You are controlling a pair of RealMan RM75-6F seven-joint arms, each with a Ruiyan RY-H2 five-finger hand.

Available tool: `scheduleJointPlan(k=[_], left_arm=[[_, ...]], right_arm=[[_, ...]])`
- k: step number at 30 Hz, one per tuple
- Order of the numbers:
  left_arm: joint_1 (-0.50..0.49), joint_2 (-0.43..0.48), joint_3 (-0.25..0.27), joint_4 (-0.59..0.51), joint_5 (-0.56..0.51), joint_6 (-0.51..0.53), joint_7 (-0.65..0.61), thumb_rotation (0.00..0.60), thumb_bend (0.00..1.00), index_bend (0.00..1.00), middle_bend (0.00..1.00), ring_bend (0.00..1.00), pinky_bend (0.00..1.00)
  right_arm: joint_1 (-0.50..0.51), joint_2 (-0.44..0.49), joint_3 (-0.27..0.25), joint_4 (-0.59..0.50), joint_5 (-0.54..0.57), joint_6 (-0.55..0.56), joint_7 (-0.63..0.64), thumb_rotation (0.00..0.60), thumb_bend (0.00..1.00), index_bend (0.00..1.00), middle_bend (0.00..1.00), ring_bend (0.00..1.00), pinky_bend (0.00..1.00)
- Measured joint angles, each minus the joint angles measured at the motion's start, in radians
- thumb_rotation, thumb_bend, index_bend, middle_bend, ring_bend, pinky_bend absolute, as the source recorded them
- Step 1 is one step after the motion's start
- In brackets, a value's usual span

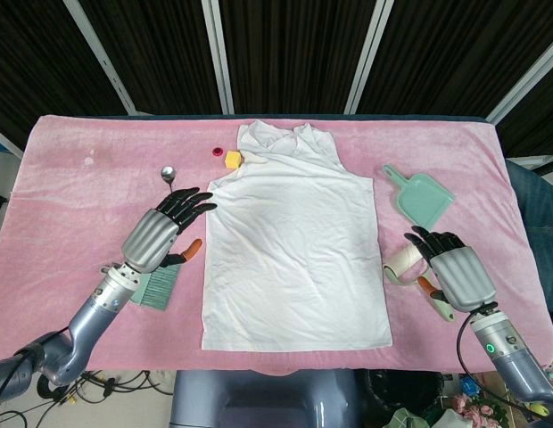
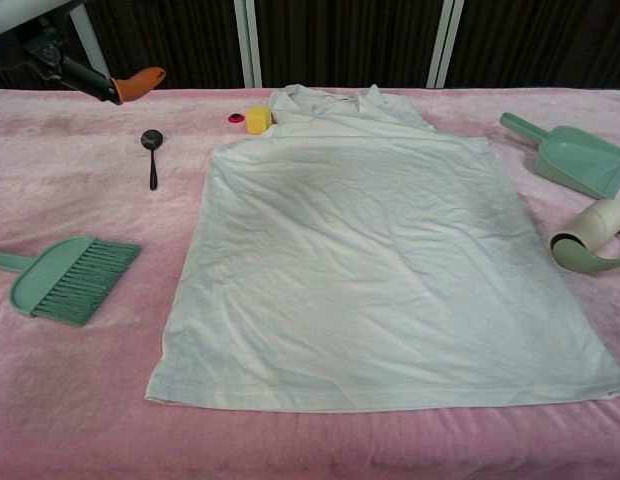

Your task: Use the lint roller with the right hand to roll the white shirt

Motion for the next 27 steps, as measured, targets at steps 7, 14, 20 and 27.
scheduleJointPlan(k=[7, 14, 20, 27], left_arm=[[0.009, 0.015, 0.012, -0.002, -0.015, 0.007, 0.020, 0.600, 0.42, 0.17, 0.12, 0.05, 0.14], [0.016, 0.016, 0.026, 0.027, -0.022, 0.019, 0.004, 0.600, 0.42, 0.17, 0.12, 0.05, 0.14], [0.028, 0.017, 0.038, 0.066, -0.012, 0.053, -0.010, 0.600, 0.42, 0.17, 0.12, 0.05, 0.14], [0.048, 0.031, 0.061, 0.101, -0.011, 0.083, -0.043, 0.600, 0.42, 0.17, 0.12, 0.05, 0.14]], right_arm=[[0.002, 0.001, -0.006, 0.002, 0.026, -0.015, 0.012, 0.600, 0.22, 0.19, 0.12, 0.23, 0.24], [-0.006, -0.017, -0.014, 0.032, 0.042, -0.008, 0.026, 0.600, 0.22, 0.19, 0.12, 0.23, 0.24], [-0.021, -0.024, -0.016, 0.038, 0.063, 0.017, 0.001, 0.600, 0.22, 0.17, 0.12, 0.23, 0.24], [-0.031, -0.005, -0.019, -0.012, 0.141, -0.003, -0.020, 0.600, 0.22, 0.15, 0.12, 0.23, 0.24]])
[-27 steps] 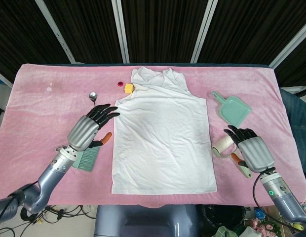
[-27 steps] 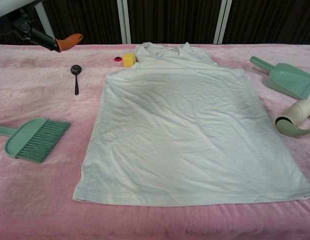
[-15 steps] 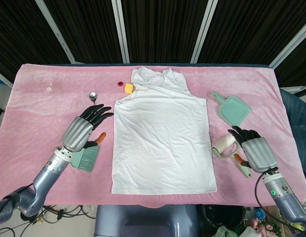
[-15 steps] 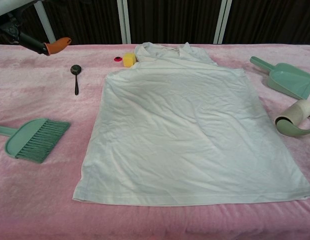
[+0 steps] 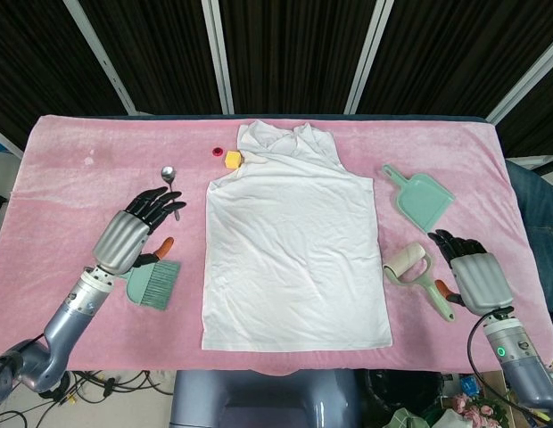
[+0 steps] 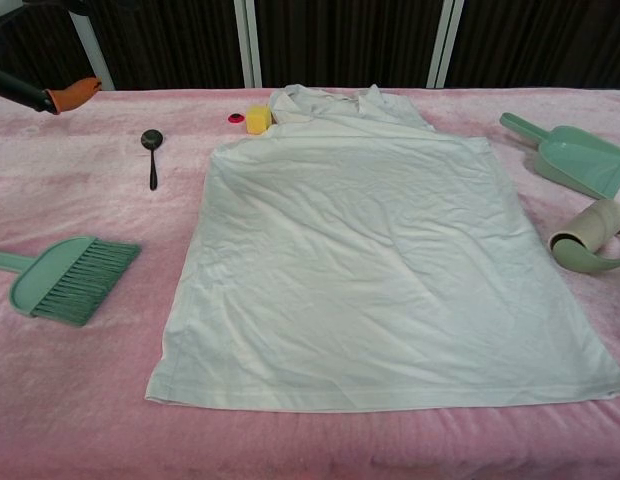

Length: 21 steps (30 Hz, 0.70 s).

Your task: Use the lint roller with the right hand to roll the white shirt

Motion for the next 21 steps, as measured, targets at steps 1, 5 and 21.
scheduleJointPlan(k=[1, 5, 21], left_arm=[[0.001, 0.002, 0.000, 0.001, 0.001, 0.003, 0.002, 0.600, 0.42, 0.18, 0.12, 0.05, 0.14], [0.006, 0.022, 0.003, -0.009, 0.006, 0.017, 0.034, 0.600, 0.42, 0.19, 0.12, 0.05, 0.15], [0.294, 0.230, 0.100, -0.236, -0.055, 0.257, 0.249, 0.600, 0.42, 0.19, 0.14, 0.05, 0.05]], right_arm=[[0.001, 0.006, 0.001, -0.013, 0.014, -0.008, 0.001, 0.600, 0.22, 0.15, 0.12, 0.23, 0.24], [0.002, 0.012, 0.006, -0.027, 0.029, -0.007, -0.003, 0.600, 0.22, 0.14, 0.13, 0.24, 0.24], [-0.074, 0.053, 0.053, -0.309, 0.514, 0.178, -0.200, 0.600, 0.16, 0.10, 0.14, 0.26, 0.24]])
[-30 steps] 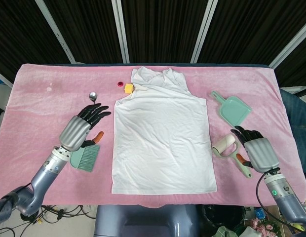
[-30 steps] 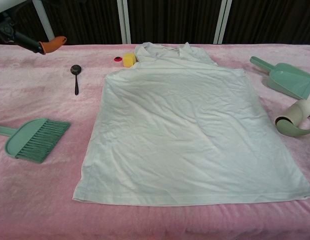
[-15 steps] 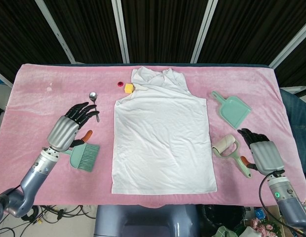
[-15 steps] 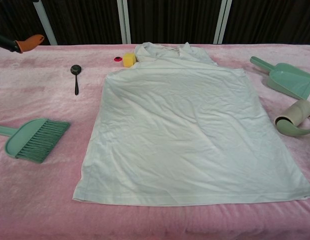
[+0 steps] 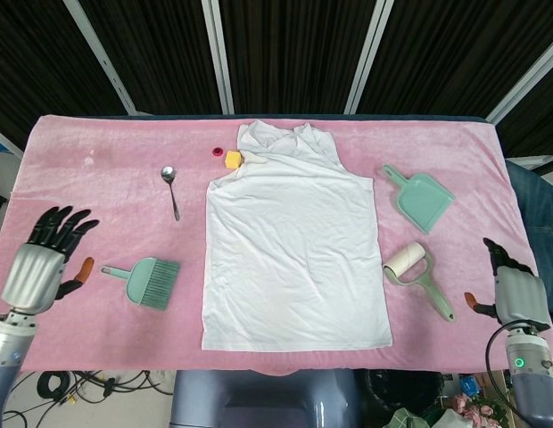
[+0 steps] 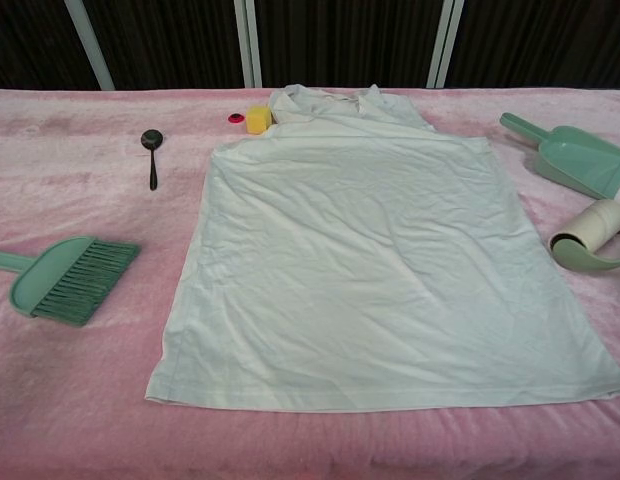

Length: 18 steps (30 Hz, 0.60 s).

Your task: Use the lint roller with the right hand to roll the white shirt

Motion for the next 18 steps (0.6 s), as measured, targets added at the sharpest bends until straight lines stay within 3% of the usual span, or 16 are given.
scheduleJointPlan(k=[7, 18], left_arm=[[0.083, -0.016, 0.021, 0.062, -0.070, 0.042, -0.019, 0.600, 0.42, 0.19, 0.13, 0.05, 0.05], [0.093, -0.018, 0.022, 0.084, -0.127, -0.047, -0.055, 0.600, 0.42, 0.18, 0.13, 0.05, 0.05]], right_arm=[[-0.060, -0.106, -0.024, -0.048, 0.062, 0.168, -0.053, 0.600, 0.15, 0.12, 0.15, 0.27, 0.24], [-0.045, -0.283, -0.016, 0.021, 0.179, 0.177, -0.115, 0.600, 0.09, 0.16, 0.18, 0.28, 0.24]])
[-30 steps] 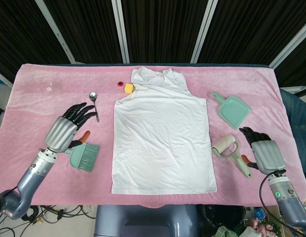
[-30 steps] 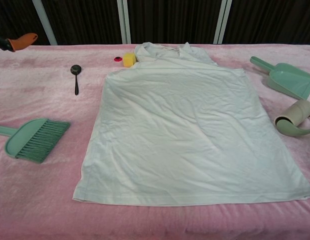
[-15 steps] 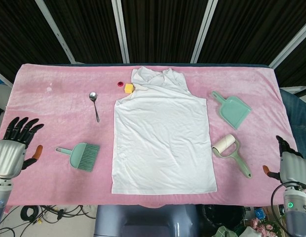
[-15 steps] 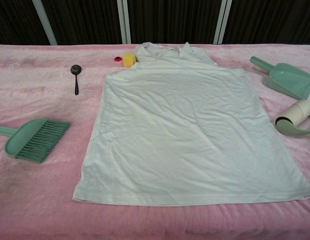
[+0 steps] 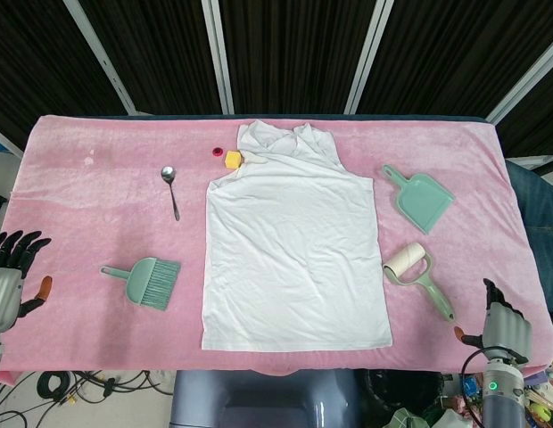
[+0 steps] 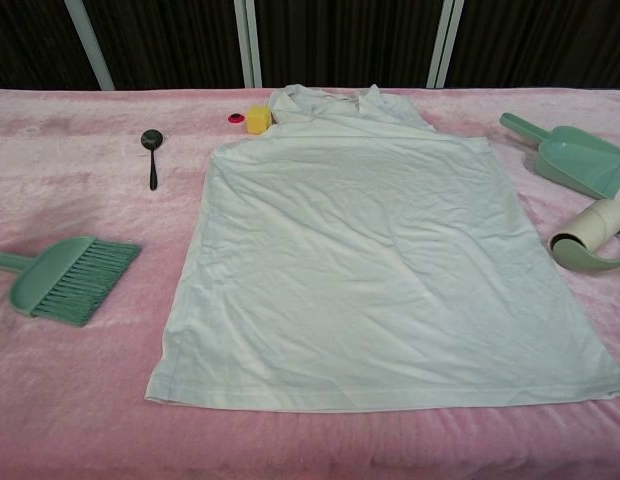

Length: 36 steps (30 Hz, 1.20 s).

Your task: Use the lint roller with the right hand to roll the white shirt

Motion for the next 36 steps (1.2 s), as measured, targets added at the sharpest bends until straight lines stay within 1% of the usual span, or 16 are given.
scheduleJointPlan(k=[6, 10, 15, 17, 28, 36], left_arm=[[0.004, -0.007, -0.010, 0.009, 0.013, 0.011, -0.009, 0.600, 0.42, 0.18, 0.13, 0.05, 0.05], [0.007, -0.010, -0.014, 0.017, 0.017, 0.014, -0.015, 0.600, 0.42, 0.18, 0.13, 0.05, 0.05], [0.010, -0.012, -0.016, 0.020, 0.021, 0.008, -0.024, 0.600, 0.42, 0.18, 0.13, 0.05, 0.05], [0.011, -0.011, -0.017, 0.019, 0.022, 0.007, -0.027, 0.600, 0.42, 0.18, 0.13, 0.05, 0.05], [0.016, -0.014, -0.028, 0.024, 0.019, 0.000, -0.027, 0.600, 0.42, 0.18, 0.13, 0.05, 0.05], [0.018, -0.016, -0.032, 0.027, 0.020, -0.011, -0.027, 0.600, 0.42, 0.18, 0.13, 0.05, 0.05]], right_arm=[[0.036, -0.105, 0.031, 0.077, 0.038, 0.006, -0.038, 0.600, 0.09, 0.25, 0.28, 0.35, 0.26], [0.055, -0.158, 0.054, 0.116, 0.060, 0.008, -0.049, 0.600, 0.11, 0.28, 0.31, 0.37, 0.28], [0.077, -0.219, 0.088, 0.195, 0.087, 0.014, -0.057, 0.600, 0.14, 0.32, 0.35, 0.41, 0.37], [0.085, -0.245, 0.104, 0.224, 0.101, 0.016, -0.061, 0.600, 0.16, 0.33, 0.35, 0.42, 0.38], [0.109, -0.299, 0.160, 0.303, 0.147, 0.001, -0.063, 0.600, 0.21, 0.38, 0.40, 0.47, 0.47], [0.116, -0.311, 0.173, 0.309, 0.168, -0.014, -0.075, 0.600, 0.22, 0.39, 0.41, 0.48, 0.48]])
